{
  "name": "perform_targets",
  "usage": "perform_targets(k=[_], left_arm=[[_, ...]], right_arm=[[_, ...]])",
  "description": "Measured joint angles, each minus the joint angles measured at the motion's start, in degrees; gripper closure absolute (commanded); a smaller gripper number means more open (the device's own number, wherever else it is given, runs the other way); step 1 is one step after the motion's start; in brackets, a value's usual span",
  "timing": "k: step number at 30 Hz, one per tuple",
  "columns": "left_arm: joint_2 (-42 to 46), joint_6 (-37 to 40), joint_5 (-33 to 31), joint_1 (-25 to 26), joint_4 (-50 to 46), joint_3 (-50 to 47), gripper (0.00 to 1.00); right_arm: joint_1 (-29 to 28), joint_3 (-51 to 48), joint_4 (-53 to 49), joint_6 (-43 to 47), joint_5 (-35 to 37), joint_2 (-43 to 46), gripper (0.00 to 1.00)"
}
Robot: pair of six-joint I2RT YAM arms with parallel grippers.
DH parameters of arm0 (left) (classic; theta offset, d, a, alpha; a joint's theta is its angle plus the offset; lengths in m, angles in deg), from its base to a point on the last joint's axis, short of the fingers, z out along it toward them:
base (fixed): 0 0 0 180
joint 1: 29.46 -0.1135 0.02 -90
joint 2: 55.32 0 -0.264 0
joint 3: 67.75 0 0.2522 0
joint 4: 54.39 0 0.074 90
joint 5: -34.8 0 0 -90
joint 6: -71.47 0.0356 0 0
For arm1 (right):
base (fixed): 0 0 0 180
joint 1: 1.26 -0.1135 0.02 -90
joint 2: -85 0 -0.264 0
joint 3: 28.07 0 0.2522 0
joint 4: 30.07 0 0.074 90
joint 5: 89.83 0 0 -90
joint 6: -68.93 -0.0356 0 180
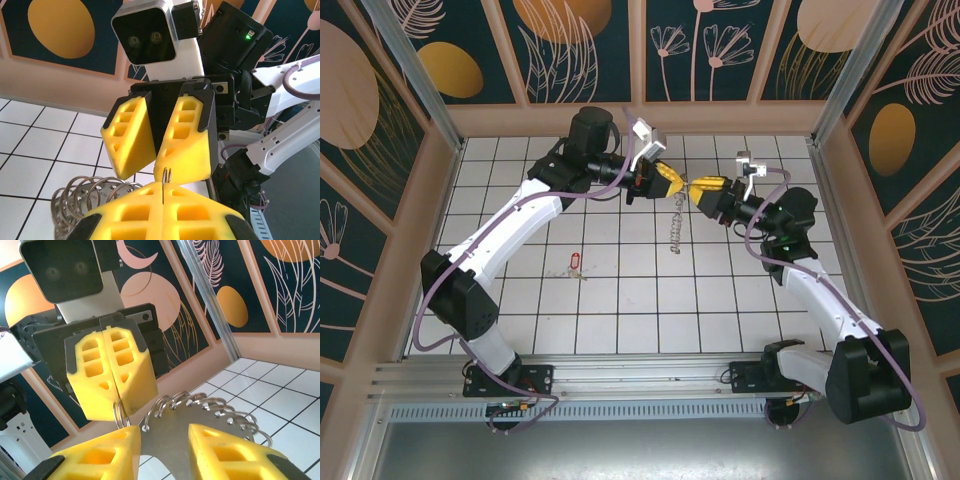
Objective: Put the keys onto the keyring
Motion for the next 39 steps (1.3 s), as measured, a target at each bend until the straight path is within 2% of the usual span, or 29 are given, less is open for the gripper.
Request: perform_targets(k=[12, 22, 27, 32, 39], left_arm=[[0.0, -0.1, 0.0, 0.0, 0.5, -1.0, 1.0], [0.0, -0.9, 0.0, 0.0, 1.4, -1.7, 1.0], [0.0, -1.3, 0.0, 0.0, 1.8, -1.7, 1.0], [0.0, -1.6, 0.2, -0.1, 1.9, -1.7, 1.0], [0.0, -1.8, 0.2, -0.2, 2.0, -1.8, 0.98]], right_arm=[[1.7, 0.0, -2.8, 1.9, 0.3, 4.0, 0.7], [-1.4, 1.2, -2.4, 1.9, -0.3, 1.7, 0.71], [-2.7, 1.9, -1.9, 1.9, -0.4, 0.5, 0.8], [-3.0, 1.9, -1.6, 2.0, -0.5, -0.2, 1.0], [-2.9, 2.0, -1.8, 3.2, -0.5, -0.2, 1.0]])
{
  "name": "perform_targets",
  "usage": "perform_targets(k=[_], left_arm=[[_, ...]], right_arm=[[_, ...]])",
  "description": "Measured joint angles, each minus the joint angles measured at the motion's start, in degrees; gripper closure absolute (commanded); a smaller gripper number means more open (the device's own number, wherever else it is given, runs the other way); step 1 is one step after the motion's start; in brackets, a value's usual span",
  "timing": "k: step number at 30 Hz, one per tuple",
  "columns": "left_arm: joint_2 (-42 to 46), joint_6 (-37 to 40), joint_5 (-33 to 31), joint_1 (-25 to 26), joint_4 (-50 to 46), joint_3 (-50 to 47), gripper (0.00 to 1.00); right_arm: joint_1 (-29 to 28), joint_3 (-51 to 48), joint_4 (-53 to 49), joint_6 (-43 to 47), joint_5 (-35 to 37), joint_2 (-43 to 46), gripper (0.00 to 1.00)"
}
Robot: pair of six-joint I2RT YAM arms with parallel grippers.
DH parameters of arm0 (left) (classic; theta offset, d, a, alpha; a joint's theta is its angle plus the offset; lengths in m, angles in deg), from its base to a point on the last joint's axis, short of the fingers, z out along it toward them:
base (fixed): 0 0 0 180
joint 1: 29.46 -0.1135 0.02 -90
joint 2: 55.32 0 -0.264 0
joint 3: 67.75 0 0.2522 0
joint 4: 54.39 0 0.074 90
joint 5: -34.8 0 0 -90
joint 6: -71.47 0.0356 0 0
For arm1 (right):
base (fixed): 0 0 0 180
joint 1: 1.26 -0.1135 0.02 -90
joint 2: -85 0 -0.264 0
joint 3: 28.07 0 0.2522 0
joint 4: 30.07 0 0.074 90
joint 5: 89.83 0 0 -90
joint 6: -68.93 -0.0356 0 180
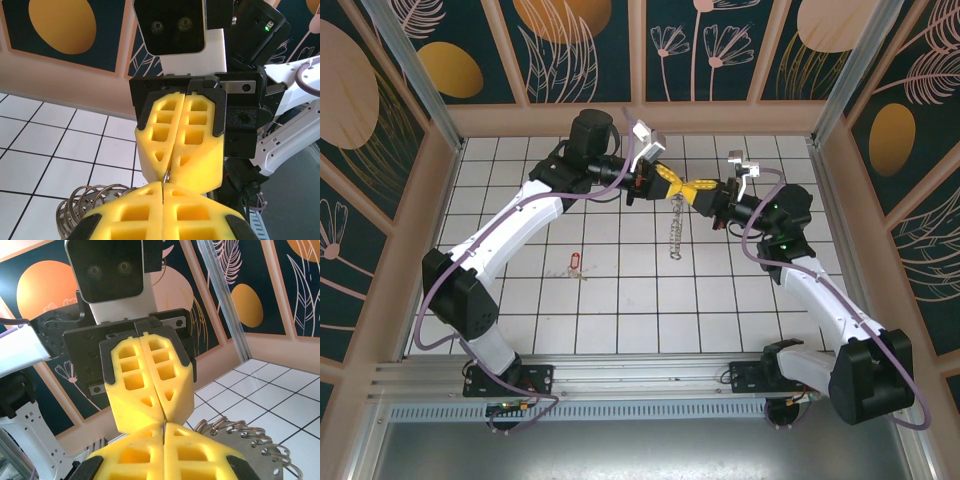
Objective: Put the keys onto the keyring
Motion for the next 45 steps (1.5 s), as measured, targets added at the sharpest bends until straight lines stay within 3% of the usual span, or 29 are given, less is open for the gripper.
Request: perform_targets(k=[2, 3, 8, 12, 18, 26, 34, 45], left_arm=[[0.0, -0.6, -0.2, 0.0, 0.9, -0.3, 0.79], [0.1, -1.3, -1.0, 0.0, 2.0, -0.8, 0.74], [2.2, -7.5, -5.4, -0.7, 11.3, -6.9, 0.62], [4.6, -14.7, -8.7, -1.5, 20.9, -12.7, 0.63], [5.4, -28.7, -8.3, -2.0, 38.6, -19.3, 0.73], [4.5, -44.0, -6.4, -1.3, 58.3, -23.2, 0.7], [2.8, -48.5, -6.4, 0.6, 64.5, -23.3, 0.7], [2.1, -49.2, -6.7, 0.6, 65.6, -23.7, 0.68]], right_arm=[[0.2, 0.0, 0.0, 0.4, 0.2, 0.0, 1.0], [0.4, 0.0, 0.0, 0.4, 0.3, 0.0, 1.0], [3.2, -0.7, 3.2, -1.4, 0.1, -0.6, 1.0], [3.9, -1.0, 7.0, -3.4, 0.0, -1.8, 1.0], [3.9, -1.0, 15.5, -7.8, 0.0, -3.3, 1.0], [3.1, -1.0, 24.4, -12.9, 2.5, -6.1, 1.0], [1.8, -1.0, 27.7, -14.9, 4.3, -8.4, 1.0], [1.6, -1.0, 28.6, -15.3, 4.7, -8.4, 1.0]])
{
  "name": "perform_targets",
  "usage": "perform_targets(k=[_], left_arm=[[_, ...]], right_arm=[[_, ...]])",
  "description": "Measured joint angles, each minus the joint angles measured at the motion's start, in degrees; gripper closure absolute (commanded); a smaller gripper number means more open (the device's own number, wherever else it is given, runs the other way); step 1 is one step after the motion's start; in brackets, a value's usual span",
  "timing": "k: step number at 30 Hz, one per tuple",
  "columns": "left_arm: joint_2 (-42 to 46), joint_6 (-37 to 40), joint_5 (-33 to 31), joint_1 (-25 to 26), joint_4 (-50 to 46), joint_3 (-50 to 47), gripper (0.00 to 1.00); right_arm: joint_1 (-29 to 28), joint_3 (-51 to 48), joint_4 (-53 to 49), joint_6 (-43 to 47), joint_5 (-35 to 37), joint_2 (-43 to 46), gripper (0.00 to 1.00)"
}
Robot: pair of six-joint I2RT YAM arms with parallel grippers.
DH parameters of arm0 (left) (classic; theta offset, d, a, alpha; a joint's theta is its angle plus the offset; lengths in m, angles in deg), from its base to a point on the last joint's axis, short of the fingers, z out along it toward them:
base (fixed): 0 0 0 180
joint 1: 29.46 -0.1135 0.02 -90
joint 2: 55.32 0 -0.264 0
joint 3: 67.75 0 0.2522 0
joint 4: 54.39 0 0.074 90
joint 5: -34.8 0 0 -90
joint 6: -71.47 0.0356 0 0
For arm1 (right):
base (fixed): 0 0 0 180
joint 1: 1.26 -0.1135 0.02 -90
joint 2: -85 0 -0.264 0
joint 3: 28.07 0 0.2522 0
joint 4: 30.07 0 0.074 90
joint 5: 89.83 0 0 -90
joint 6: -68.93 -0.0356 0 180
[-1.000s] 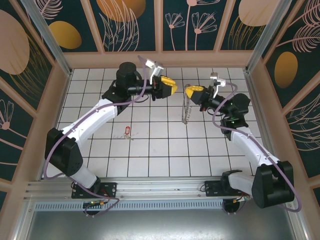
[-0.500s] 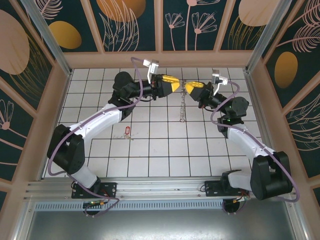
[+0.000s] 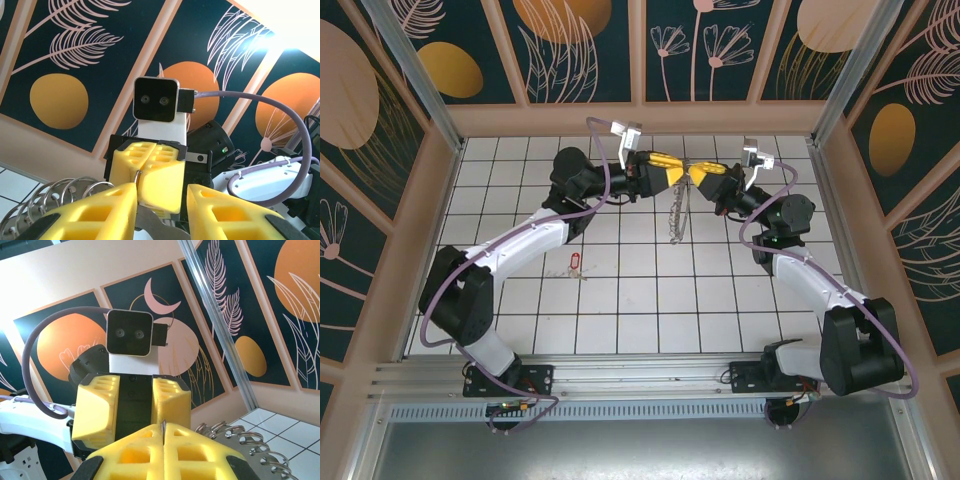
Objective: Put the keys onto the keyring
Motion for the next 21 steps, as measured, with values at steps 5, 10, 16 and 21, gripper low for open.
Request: perform_targets(k=[5, 10, 16, 21], left_arm=[[-1.4, -0.4, 0.0, 0.1, 0.2, 0.0, 0.67], [-2.4, -0.6, 0.0, 0.4, 0.2, 0.0, 0.67], [-3.1, -1.0, 0.0, 0.7, 1.2, 0.2, 0.7], [-4.0, -2.1, 0.0, 0.8, 3.2, 0.3, 0.76]], right_arm=[[0.0, 0.0, 0.0, 0.0, 0.0, 0.0, 1.0], [0.0, 0.0, 0.0, 0.0, 0.0, 0.0, 1.0], [0.0, 0.0, 0.0, 0.0, 0.0, 0.0, 1.0], [0.0, 0.0, 0.0, 0.0, 0.0, 0.0, 1.0]])
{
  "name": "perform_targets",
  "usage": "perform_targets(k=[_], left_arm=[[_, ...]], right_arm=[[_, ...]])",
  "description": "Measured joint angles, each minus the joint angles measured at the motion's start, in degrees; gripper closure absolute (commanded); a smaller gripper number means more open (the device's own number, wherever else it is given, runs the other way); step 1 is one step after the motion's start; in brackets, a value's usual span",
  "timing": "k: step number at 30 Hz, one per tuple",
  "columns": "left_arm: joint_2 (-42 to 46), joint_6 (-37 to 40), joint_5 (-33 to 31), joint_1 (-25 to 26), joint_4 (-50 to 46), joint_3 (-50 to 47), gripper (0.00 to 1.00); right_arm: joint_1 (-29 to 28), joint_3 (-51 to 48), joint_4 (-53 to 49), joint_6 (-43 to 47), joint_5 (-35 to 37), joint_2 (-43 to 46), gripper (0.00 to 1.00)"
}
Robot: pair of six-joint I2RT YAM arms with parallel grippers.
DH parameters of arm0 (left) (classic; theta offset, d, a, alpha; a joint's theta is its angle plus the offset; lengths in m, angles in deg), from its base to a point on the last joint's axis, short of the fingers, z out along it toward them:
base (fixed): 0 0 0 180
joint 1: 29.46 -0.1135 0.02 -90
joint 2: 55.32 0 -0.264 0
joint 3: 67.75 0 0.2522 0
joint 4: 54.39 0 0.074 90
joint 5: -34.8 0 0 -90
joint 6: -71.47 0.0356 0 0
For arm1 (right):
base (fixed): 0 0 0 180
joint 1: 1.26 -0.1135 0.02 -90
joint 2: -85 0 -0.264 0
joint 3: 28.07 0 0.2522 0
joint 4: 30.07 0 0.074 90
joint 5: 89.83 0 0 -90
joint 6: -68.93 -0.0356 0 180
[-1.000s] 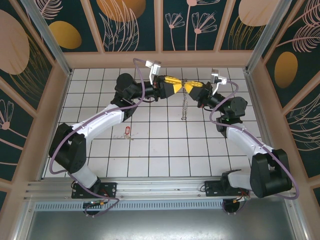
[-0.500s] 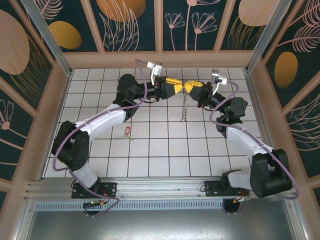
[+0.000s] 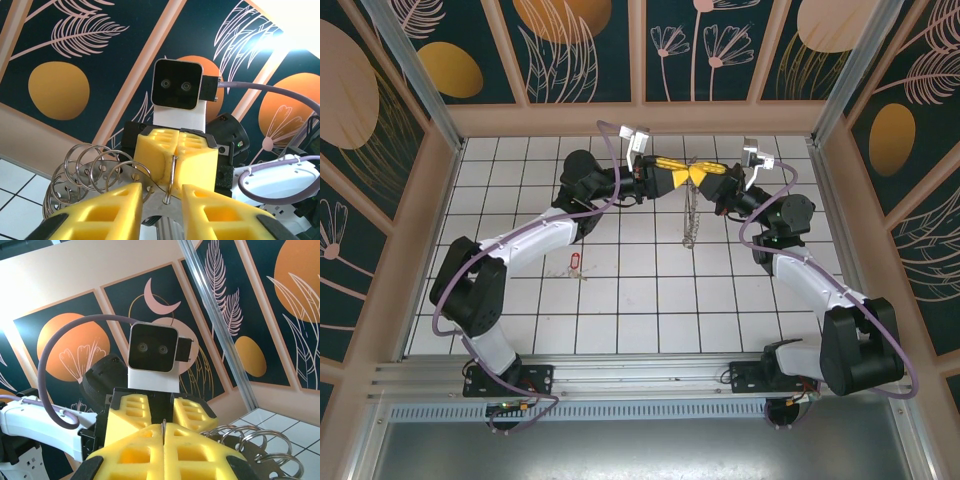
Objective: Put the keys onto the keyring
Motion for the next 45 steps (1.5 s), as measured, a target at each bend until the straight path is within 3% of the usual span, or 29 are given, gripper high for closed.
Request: perform_targets(k=[5, 10, 16, 23, 27, 34, 45], left_arm=[[-0.5, -1.5, -0.1, 0.2, 2.1, 0.0, 0.82], [-1.2, -3.4, -0.2, 0.3, 4.6, 0.0, 0.99], [-1.8, -4.5, -0.7, 0.3, 6.5, 0.0, 1.0], [-1.8, -3.5, -1.9, 0.7, 5.8, -0.3, 1.0], [-1.8, -1.2, -2.2, 1.0, 3.8, -0.5, 1.0], [-1.7, 5.8, -2.2, 1.2, -3.8, -0.4, 1.0], [0.5, 26.7, 0.6, 1.2, -31.2, 9.1, 1.0]], right_arm=[[0.0, 0.0, 0.0, 0.0, 0.5, 0.0, 1.0], [-0.1, 0.0, 0.2, 0.0, 1.1, 0.0, 1.0], [-0.1, 0.0, 0.4, 0.0, 1.5, 0.0, 0.99], [0.1, 0.0, -0.8, 0.4, 2.1, 0.3, 0.58], [2.1, 0.0, -2.1, 0.2, 2.2, 1.5, 0.49], [6.9, -1.0, -5.5, 0.5, 2.3, 7.2, 0.47], [8.5, -4.4, -13.2, 3.6, 0.0, 10.6, 0.47]])
